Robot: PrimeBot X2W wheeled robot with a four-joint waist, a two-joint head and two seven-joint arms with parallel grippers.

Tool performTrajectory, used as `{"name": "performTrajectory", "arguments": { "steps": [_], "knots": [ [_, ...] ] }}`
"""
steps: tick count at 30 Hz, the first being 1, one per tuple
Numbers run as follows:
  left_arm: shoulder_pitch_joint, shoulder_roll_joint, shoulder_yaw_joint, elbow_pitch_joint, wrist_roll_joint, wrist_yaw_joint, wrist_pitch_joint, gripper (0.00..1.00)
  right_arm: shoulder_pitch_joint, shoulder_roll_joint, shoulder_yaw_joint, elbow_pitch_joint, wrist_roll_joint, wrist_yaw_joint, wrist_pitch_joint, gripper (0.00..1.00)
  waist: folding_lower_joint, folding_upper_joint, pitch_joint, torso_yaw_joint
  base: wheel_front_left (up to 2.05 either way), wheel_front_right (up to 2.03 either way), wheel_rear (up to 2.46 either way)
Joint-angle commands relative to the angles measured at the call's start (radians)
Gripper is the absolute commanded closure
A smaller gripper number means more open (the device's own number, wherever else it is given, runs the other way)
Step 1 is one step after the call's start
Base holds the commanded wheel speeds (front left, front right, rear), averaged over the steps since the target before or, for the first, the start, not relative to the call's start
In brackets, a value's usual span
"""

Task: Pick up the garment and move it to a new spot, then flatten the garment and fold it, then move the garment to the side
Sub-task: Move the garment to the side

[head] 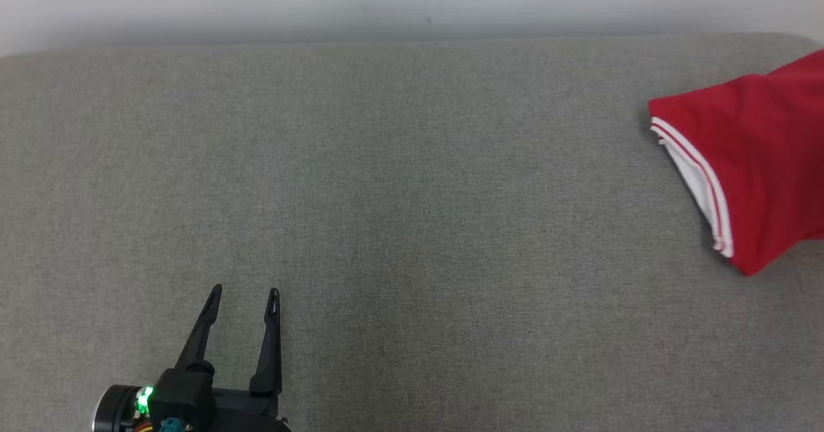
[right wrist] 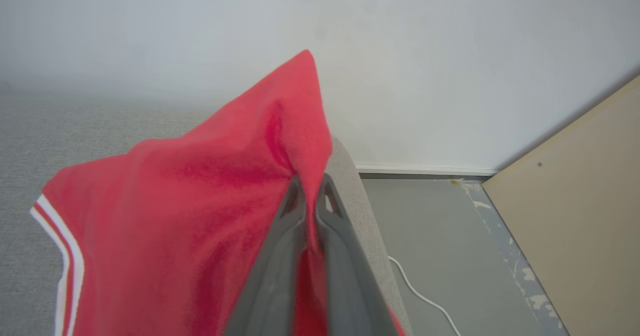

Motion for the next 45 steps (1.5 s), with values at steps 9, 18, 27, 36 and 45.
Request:
{"name": "performTrajectory", "arguments": {
  "steps": [9,18,27,36,45],
  "knots": [
    [-0.039,0.001,0.007,-0.032,0.025,-0.004,-0.002,0.00,-0.038,-0.051,-0.030,0.082,-0.023,0.000,0.008,1.00,-0.0001,-0.0001,0.085,0.028,0.00,0.00,0.00],
    [-0.056,0.001,0.011,-0.030,0.032,-0.005,-0.002,0.00,0.016,-0.085,-0.069,0.094,-0.057,0.000,0.054,1.00,-0.0001,-0.0001,0.094,0.030,0.00,0.00,0.00],
    [-0.046,0.001,0.024,-0.023,0.032,-0.006,-0.002,0.00,0.025,-0.080,-0.136,0.094,-0.138,0.000,0.032,0.00,-0.0001,-0.0001,0.069,0.018,0.00,0.00,0.00],
    [0.007,0.001,0.061,-0.016,0.011,-0.006,-0.002,0.00,0.002,0.032,-0.229,0.089,-0.128,0.000,-0.178,0.00,-0.0001,-0.0001,-0.024,-0.012,0.00,0.00,0.00],
    [0.079,0.001,0.096,-0.018,-0.007,-0.008,-0.002,0.00,0.144,0.118,-0.343,-0.189,-0.138,0.000,-0.218,0.00,-0.0001,-0.0001,-0.109,-0.038,0.00,0.00,0.00]
  ]
}}
